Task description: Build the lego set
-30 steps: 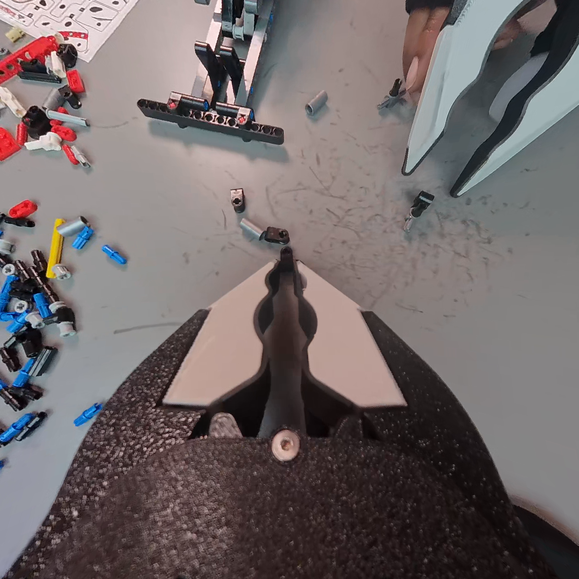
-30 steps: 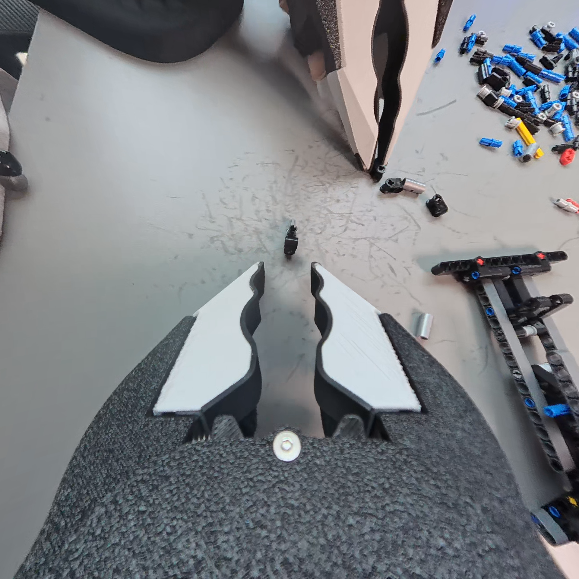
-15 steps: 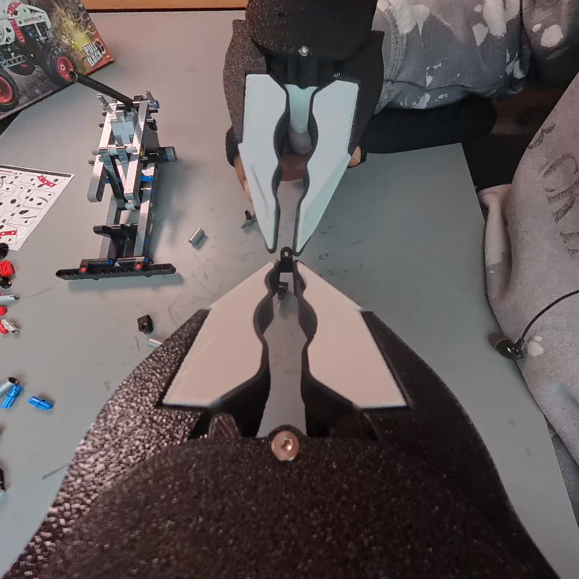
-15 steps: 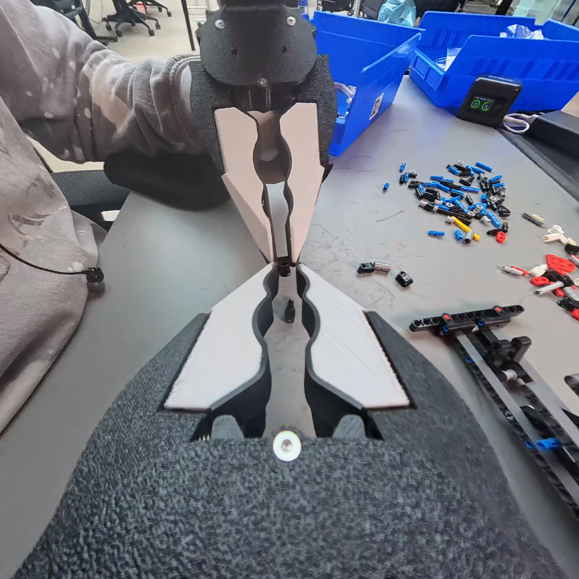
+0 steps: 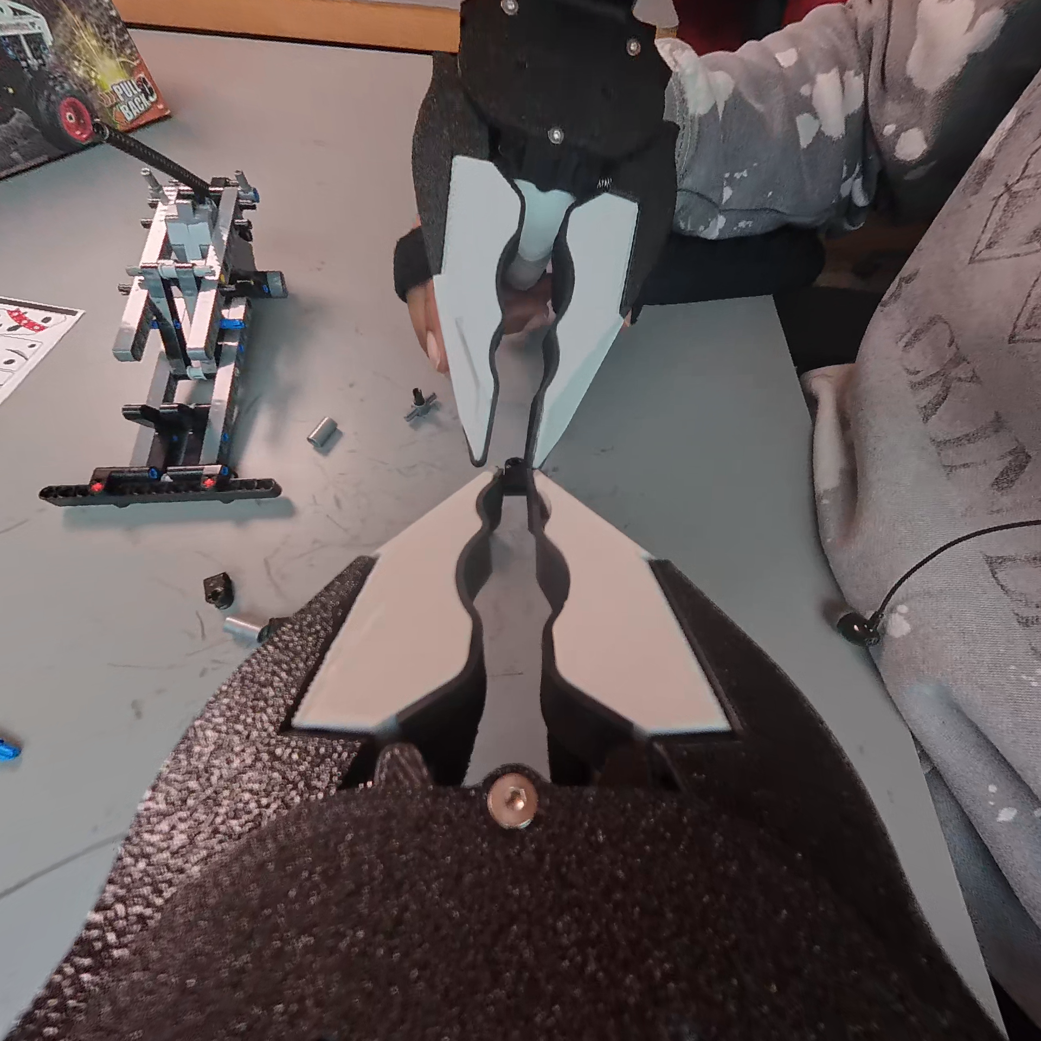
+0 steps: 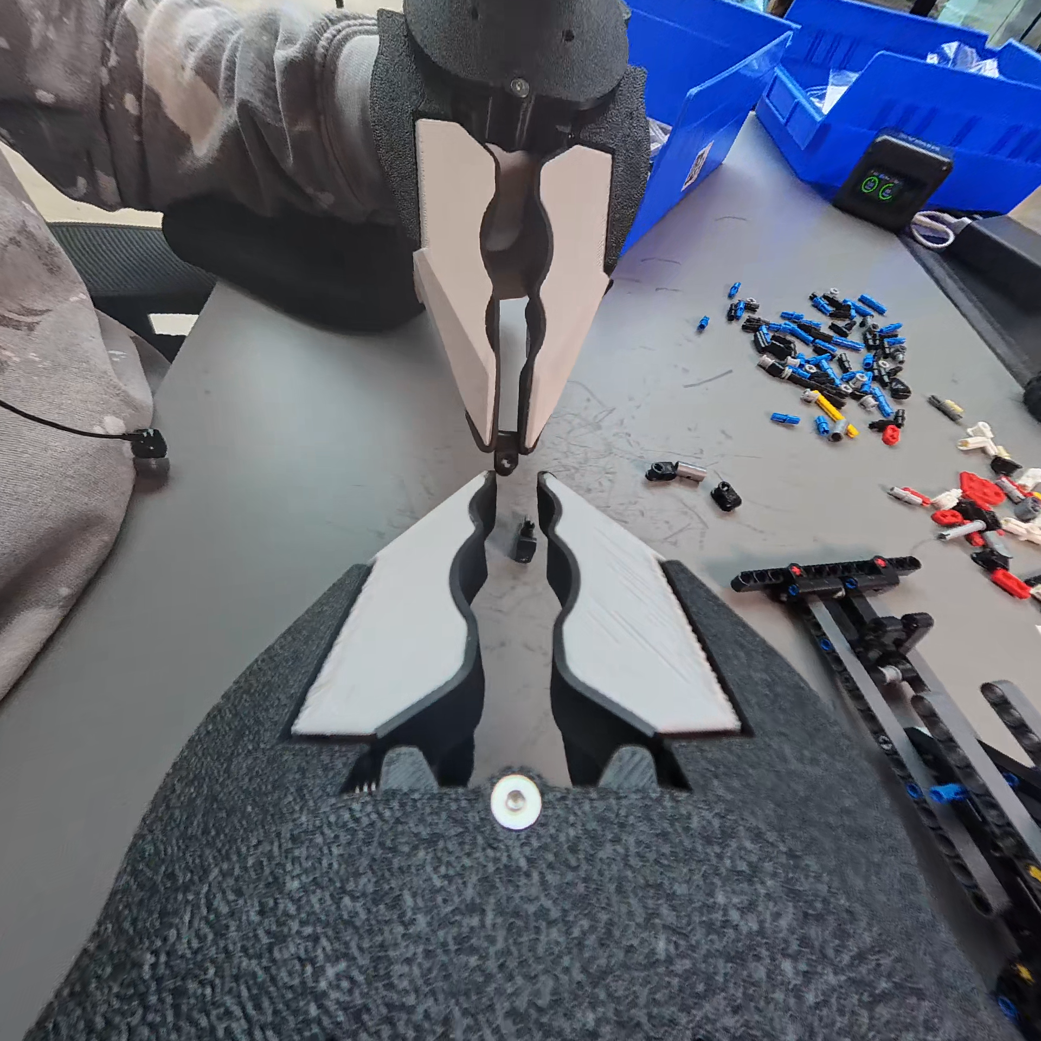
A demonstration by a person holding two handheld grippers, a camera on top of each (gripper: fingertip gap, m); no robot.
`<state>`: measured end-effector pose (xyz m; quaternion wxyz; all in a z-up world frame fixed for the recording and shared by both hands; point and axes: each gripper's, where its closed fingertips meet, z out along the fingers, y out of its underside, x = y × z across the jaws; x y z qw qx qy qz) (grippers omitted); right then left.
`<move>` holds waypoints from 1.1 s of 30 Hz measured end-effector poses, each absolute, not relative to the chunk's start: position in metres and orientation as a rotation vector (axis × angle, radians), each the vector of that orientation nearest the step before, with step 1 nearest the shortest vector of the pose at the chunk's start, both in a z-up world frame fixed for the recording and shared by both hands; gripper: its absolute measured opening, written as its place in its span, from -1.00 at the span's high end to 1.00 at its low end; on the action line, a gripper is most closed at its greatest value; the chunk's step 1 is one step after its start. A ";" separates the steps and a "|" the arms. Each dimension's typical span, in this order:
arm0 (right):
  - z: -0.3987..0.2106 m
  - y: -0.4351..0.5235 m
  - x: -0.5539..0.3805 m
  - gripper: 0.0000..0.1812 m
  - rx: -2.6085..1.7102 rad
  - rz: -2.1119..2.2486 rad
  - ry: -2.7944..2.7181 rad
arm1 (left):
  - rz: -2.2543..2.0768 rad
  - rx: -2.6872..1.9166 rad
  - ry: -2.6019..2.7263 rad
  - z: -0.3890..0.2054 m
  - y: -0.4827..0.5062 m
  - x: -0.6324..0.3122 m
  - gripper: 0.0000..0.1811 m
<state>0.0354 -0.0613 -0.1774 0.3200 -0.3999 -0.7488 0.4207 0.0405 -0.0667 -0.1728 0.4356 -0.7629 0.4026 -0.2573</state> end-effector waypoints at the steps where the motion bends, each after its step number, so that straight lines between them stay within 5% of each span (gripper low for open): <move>1: -0.178 -0.065 0.035 0.85 -1.048 1.117 -1.977 | -0.650 -1.894 1.001 -0.172 -0.067 0.042 0.90; 19: -0.114 -0.065 0.031 0.92 -0.870 1.333 -1.571 | -0.923 -1.587 0.700 -0.106 -0.062 0.042 0.87; 33: -0.141 -0.066 0.031 0.90 -0.949 1.257 -1.720 | -0.779 -1.716 0.827 -0.130 -0.064 0.036 0.90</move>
